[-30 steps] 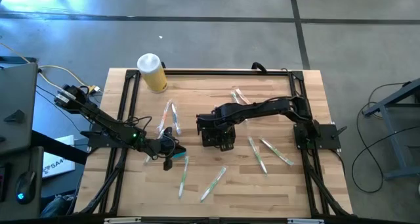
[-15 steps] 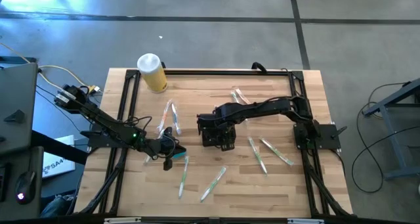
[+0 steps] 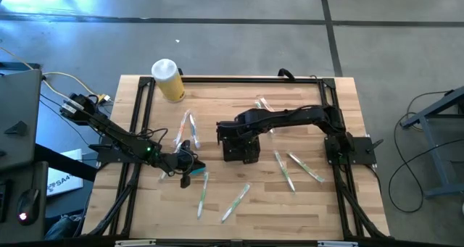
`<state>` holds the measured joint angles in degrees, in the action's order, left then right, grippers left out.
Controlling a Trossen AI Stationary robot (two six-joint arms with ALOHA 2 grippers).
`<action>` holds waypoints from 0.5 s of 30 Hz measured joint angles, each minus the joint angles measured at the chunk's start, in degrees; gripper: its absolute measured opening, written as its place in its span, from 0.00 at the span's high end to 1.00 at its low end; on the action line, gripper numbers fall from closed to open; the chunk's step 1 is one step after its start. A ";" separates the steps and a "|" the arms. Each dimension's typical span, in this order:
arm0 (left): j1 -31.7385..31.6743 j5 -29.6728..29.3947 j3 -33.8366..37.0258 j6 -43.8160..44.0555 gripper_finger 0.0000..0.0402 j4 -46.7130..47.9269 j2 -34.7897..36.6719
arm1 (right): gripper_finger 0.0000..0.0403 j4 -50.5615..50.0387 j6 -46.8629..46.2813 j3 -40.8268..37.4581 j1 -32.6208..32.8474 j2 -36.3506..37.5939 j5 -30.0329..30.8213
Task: Pick & Place toothbrushing station
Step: Put the blue mouthwash into the wire organizer
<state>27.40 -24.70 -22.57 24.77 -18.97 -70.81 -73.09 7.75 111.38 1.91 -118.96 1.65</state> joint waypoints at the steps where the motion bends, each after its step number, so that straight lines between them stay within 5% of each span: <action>1: 0.00 0.31 0.00 0.02 0.95 0.05 0.00 | 0.65 -0.19 0.00 0.45 0.00 0.00 0.00; 15: 0.00 1.47 0.00 0.04 0.95 0.00 0.11 | 0.65 -13.07 -6.69 15.27 1.54 -0.04 3.60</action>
<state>27.40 -23.23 -22.57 24.82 -18.97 -70.70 -86.16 1.06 126.64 3.46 -119.00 5.25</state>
